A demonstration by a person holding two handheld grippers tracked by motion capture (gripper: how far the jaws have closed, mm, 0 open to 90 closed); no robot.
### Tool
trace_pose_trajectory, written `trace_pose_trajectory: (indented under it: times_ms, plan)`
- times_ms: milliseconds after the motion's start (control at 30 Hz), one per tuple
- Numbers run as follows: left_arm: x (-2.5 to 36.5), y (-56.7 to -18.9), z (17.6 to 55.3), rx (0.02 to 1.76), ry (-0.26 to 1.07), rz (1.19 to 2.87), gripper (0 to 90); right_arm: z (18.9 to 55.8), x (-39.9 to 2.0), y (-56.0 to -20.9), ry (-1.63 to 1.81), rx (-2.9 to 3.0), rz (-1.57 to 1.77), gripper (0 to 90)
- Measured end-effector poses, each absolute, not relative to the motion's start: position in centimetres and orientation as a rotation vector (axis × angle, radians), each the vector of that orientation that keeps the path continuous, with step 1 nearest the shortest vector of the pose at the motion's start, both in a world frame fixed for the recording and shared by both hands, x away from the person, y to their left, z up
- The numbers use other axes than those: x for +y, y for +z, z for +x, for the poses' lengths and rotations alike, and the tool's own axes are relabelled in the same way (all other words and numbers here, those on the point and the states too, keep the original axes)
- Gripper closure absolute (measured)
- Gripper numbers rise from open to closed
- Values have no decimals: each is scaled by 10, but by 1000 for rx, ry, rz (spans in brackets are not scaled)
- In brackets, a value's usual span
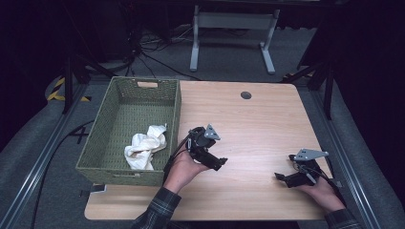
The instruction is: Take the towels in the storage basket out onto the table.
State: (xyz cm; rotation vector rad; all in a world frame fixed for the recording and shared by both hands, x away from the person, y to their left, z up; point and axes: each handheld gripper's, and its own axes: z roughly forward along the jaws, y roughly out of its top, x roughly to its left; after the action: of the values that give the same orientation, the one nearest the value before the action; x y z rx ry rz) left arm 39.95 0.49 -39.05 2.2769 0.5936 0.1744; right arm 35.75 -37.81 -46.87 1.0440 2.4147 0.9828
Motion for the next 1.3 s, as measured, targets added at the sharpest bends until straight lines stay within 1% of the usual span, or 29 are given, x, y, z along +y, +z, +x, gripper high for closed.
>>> trace_pose_trajectory:
  times_ms: [233,567,967,1167,1300]
  plan:
    - [7,-382,403,573,157,2280,48,357,-378,-469,983,2415,1043,0]
    - [19,-370,412,596,152,2256,56,357,-378,-469,983,2415,1043,0]
    - [33,-353,421,618,184,2248,48,357,-378,-469,982,2415,1044,0]
    - [42,-350,422,630,193,2250,47,357,-378,-469,982,2415,1044,0]
    - [54,-347,423,651,214,2230,48,357,-378,-469,985,2412,1045,0]
